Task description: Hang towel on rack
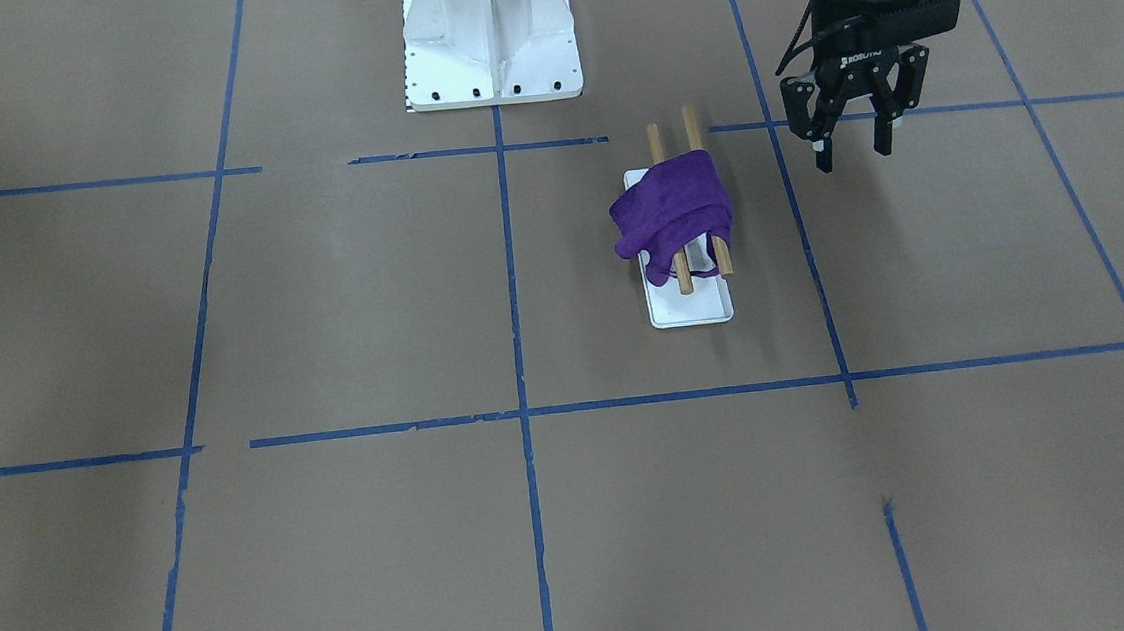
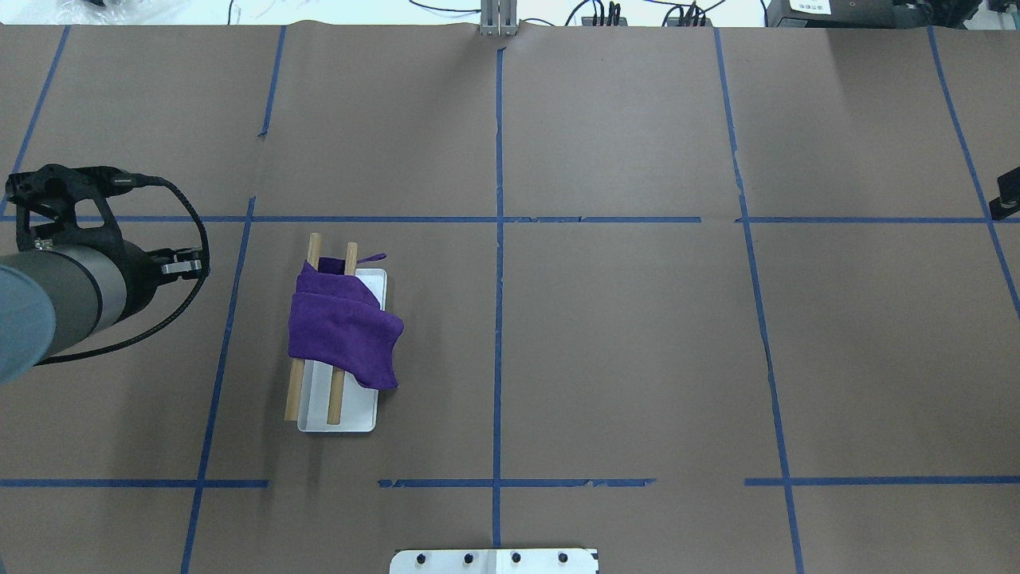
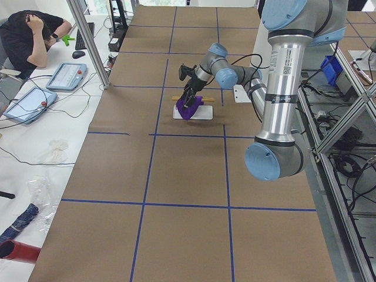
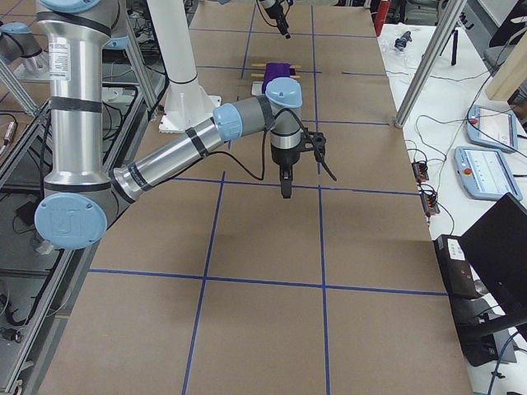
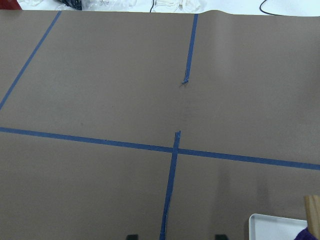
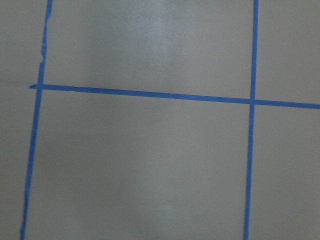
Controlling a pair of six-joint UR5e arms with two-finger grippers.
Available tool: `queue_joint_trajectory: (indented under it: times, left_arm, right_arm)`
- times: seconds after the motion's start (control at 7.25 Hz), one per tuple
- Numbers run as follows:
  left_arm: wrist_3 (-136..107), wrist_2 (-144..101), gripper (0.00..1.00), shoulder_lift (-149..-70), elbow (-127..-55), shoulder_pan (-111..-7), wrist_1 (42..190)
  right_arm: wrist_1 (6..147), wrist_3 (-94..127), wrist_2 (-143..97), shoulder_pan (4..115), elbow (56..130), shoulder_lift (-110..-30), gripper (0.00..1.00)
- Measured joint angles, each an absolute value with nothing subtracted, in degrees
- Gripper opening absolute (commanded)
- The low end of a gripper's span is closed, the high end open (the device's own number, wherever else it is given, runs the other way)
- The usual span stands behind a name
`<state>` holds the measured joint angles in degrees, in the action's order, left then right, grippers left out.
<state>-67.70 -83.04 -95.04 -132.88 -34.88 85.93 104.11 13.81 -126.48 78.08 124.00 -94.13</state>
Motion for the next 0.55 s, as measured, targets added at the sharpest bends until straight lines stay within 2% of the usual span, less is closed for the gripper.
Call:
queue_joint_trajectory:
  times: [0.28,0.55]
  left_arm:
    - [-54.7,-93.8,1.0,-95.6,-130.7,-43.9,86.1]
    - [-38.8,-106.4,1.0,-96.7,-125.3,-56.2,86.2]
  right_arm:
    - [103.8,0.2,-128.4,84.3,119.9,-96.7,1.0]
    - [103.5,-9.1,-131.9,89.7,114.3,-97.7,1.0]
